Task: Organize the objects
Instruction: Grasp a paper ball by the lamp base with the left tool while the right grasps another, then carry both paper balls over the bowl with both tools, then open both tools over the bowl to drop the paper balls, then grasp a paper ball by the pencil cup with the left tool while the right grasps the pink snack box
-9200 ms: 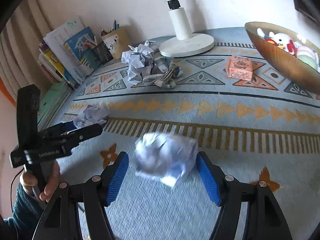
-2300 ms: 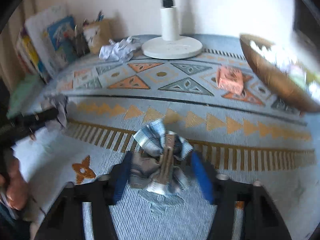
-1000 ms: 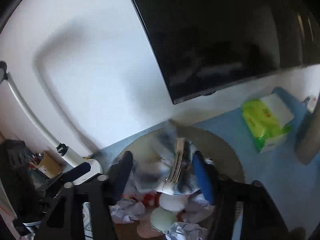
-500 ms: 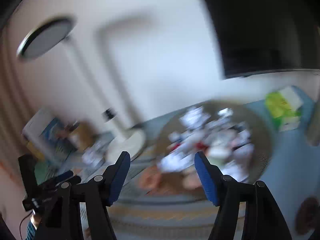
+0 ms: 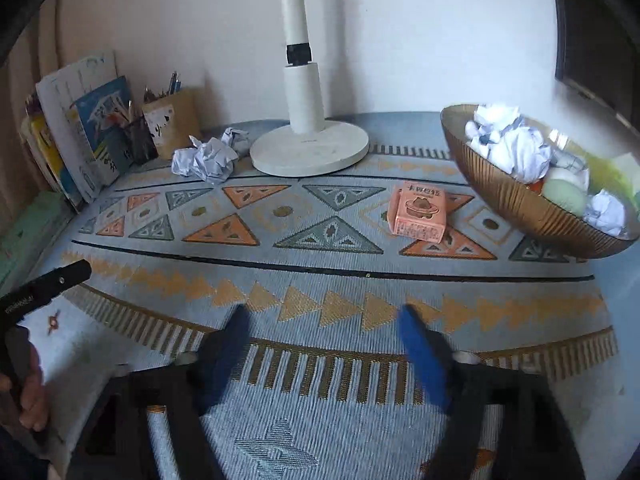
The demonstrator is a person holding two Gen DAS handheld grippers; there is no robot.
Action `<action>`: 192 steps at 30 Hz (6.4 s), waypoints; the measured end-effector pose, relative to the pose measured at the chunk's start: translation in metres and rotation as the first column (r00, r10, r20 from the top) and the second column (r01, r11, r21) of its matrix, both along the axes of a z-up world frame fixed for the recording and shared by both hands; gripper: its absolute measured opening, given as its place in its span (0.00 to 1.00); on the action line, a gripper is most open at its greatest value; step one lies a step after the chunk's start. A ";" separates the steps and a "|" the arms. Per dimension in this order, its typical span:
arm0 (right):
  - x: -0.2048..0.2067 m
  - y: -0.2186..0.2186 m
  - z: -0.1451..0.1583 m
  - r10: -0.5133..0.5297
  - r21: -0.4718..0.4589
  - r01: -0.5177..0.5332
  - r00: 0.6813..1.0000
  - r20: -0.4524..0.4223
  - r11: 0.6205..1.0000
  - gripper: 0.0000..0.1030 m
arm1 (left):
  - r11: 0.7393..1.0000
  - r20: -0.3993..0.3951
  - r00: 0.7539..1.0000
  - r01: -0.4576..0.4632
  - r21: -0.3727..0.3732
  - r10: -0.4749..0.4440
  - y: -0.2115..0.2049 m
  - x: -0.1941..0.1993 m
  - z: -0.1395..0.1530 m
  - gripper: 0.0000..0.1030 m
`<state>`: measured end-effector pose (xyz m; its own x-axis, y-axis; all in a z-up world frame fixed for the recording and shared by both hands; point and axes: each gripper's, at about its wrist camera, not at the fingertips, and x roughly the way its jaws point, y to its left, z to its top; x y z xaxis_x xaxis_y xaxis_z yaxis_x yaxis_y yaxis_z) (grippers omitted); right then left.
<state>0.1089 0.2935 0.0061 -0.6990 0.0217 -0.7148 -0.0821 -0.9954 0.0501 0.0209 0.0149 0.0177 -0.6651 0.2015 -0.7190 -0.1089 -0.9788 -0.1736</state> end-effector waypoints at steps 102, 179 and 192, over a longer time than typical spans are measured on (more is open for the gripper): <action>0.019 0.000 0.002 0.053 0.058 -0.054 0.998 0.019 0.997 0.45 | 0.965 -0.033 0.965 0.259 -0.030 -0.260 0.080 0.016 0.006 0.38; -0.119 0.062 -0.014 -0.148 0.062 0.140 0.975 0.165 0.988 0.67 | 0.912 0.084 0.956 0.294 -0.287 -0.282 0.144 -0.255 -0.013 0.86; -0.099 0.059 0.003 -0.012 -0.108 0.016 0.999 0.035 0.994 0.39 | 0.944 0.039 0.952 0.307 -0.124 -0.304 0.108 -0.178 0.019 0.48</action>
